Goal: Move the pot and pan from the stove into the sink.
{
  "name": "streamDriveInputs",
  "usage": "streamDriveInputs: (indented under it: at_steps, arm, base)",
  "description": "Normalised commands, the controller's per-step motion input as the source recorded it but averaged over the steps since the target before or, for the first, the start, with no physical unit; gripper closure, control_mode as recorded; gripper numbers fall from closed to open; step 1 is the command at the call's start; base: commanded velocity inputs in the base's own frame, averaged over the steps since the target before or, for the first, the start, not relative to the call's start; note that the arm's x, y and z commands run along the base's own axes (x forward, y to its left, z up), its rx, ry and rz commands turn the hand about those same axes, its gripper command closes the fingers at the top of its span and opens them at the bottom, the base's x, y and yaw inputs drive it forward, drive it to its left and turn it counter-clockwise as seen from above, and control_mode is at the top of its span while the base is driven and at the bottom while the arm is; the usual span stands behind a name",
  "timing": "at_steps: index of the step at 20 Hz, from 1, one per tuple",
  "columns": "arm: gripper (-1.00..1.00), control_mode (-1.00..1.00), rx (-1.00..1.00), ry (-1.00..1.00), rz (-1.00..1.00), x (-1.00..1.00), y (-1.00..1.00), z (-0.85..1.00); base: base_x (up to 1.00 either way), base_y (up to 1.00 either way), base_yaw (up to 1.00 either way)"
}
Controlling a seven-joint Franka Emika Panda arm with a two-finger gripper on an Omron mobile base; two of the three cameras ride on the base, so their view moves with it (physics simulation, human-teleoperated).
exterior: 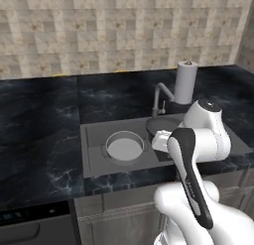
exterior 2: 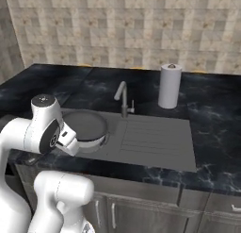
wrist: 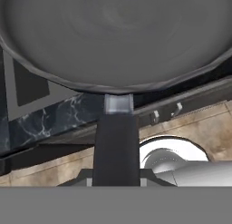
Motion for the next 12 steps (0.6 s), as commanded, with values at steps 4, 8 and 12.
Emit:
streamDriveInputs:
  at_steps: [4,8,12]
  arm:
    - [1.0,1.0,0.0,0.0,0.0,0.0,0.0,0.0]
    - [1.0,1.0,0.0,0.0,0.0,0.0,0.0,0.0]
    - [1.0,-1.0,0.0,0.0,0.0,0.0,0.0,0.0]
  base:
    - [0.34,0.36,0.01]
    - [0.22,0.33,0.0]
    - [0.0,0.05,0.0]
